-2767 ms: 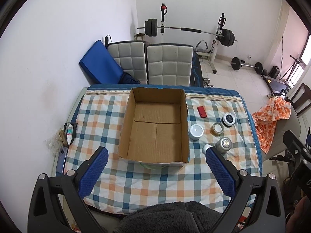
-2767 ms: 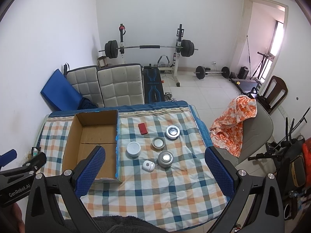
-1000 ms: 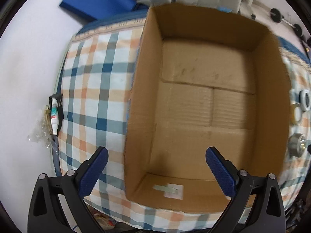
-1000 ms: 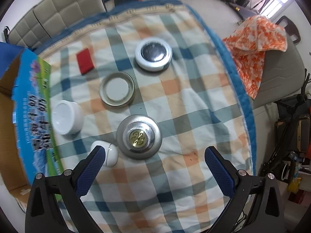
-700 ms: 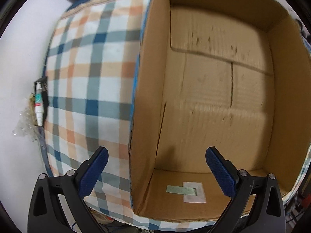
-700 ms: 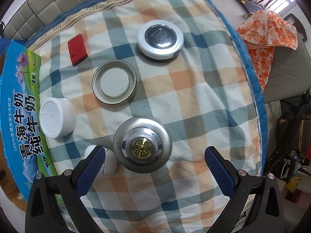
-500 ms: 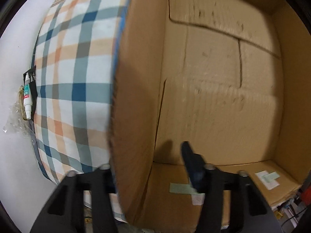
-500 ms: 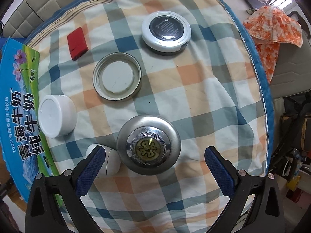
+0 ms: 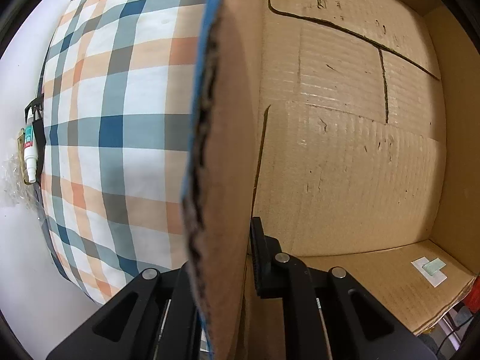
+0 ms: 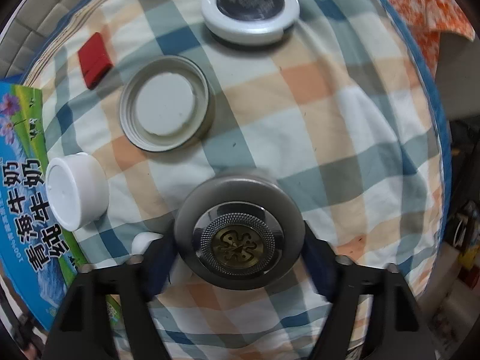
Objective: Organize rigid objects
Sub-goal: 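Grasp the silver puck light with the right gripper while the left gripper grips the box wall, then carry the silver puck light into the box and release it with the right gripper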
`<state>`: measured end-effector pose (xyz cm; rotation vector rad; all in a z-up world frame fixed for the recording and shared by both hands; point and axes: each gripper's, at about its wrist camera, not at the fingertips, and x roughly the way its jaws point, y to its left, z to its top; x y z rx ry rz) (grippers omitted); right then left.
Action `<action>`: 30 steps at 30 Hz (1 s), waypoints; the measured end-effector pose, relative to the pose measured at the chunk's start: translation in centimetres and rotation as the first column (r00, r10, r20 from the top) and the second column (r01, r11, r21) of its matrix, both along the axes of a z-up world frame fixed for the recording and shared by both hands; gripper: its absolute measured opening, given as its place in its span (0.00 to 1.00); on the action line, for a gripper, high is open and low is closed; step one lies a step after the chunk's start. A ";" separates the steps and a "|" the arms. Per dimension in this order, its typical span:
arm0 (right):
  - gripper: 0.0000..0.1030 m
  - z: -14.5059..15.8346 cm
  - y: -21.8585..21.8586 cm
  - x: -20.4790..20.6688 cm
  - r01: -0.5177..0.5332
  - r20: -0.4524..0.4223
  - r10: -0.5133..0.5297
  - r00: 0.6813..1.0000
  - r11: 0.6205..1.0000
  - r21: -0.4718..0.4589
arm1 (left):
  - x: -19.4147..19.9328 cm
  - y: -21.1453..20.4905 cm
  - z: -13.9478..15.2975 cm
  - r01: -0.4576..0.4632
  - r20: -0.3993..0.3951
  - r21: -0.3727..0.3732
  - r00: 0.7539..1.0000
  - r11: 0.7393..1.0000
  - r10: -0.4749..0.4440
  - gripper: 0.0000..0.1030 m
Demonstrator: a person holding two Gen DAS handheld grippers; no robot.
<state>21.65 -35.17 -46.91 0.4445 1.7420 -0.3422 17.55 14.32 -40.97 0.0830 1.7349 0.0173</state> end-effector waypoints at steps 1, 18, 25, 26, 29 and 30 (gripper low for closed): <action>0.72 -0.2 -0.1 0.3 0.006 0.003 -0.006 1.000 1.000 -0.004 | 0.0 -0.1 -0.1 0.004 0.003 0.000 1.000 1.000 -0.004 0.07; 0.71 0.2 2.1 4.7 -0.047 0.005 0.047 0.999 0.997 -0.062 | -1.0 -1.6 2.5 0.011 0.026 -0.005 1.000 1.000 -0.011 0.06; 0.71 3.1 3.4 7.4 -0.070 0.064 0.074 0.995 0.996 -0.058 | -1.4 -1.7 1.9 0.019 0.029 -0.012 0.999 1.000 -0.018 0.05; 0.71 3.7 3.6 8.0 -0.070 0.077 0.074 0.994 0.996 -0.051 | -1.3 -1.6 2.0 0.019 0.030 -0.013 0.999 1.000 -0.018 0.05; 0.71 6.1 4.6 10.3 -0.080 0.132 0.083 0.988 0.997 -0.022 | -1.3 -1.5 2.3 0.016 0.032 -0.022 0.999 1.000 -0.015 0.05; 0.71 7.1 5.0 11.4 -0.087 0.154 0.087 0.984 0.996 -0.008 | -1.3 -1.4 2.3 0.017 0.032 -0.024 0.999 1.000 -0.016 0.05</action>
